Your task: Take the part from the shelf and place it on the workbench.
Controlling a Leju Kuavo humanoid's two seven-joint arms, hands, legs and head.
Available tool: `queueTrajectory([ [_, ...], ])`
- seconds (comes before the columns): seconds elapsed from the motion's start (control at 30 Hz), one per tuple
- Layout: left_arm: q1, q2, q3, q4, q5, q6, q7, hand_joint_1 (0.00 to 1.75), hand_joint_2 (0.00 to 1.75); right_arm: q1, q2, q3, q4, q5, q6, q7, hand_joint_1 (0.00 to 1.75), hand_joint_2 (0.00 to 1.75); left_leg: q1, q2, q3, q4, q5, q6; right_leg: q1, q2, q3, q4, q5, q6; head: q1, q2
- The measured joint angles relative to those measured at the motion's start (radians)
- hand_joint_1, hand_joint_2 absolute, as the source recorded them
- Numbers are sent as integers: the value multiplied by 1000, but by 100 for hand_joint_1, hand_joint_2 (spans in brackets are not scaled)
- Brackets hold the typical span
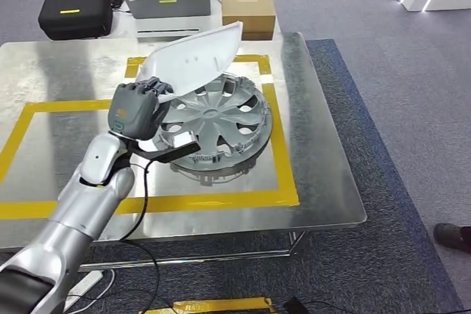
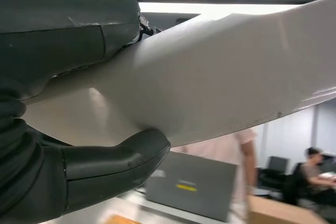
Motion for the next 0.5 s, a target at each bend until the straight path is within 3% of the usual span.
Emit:
queueTrajectory([
  [0.07,-51,15,-3,80,-18,4,8,175,175,-3,-1,5,-1,0,2,0,0,175,-4,0,-1,3,-3,-7,1,0,60,-121,44,-8,0,0],
  [0.1,-68,20,-4,107,-21,6,8,175,175,-3,-1,8,-1,-1,2,0,0,175,-6,0,-3,4,-2,-12,2,0,73,-146,47,-11,0,0],
  [0.23,-106,35,-15,189,-57,-5,41,175,175,-2,-1,15,-1,-2,2,1,0,175,-6,-1,-11,18,-15,-32,0,1,79,-156,46,-34,-1,0],
  [0.3,-133,45,-24,233,-117,-35,97,175,175,-4,-1,16,-1,-3,2,1,0,175,-3,0,-50,105,-64,-43,-3,1,81,-159,46,-44,-2,0],
  [0.37,-163,62,-41,292,-198,-84,159,175,175,-5,-1,18,-1,-5,4,1,0,175,-1,0,-114,238,-119,-50,-2,2,81,-158,45,-48,-2,0],
  [0.4,-176,73,-52,323,-237,-112,187,175,175,-4,-1,18,-1,-6,4,1,0,175,0,0,-136,279,-125,-52,-2,4,82,-158,44,-48,-3,0],
  [0.43,-188,84,-63,354,-272,-140,211,175,175,-3,-1,19,-1,-8,4,1,0,175,1,0,-141,284,-112,-52,-2,6,82,-157,44,-49,-3,0],
  [0.5,-212,108,-81,408,-316,-184,254,175,175,-3,-1,21,-1,-13,4,1,0,175,1,0,-100,183,-39,-47,-2,10,85,-155,42,-48,-3,0],
])
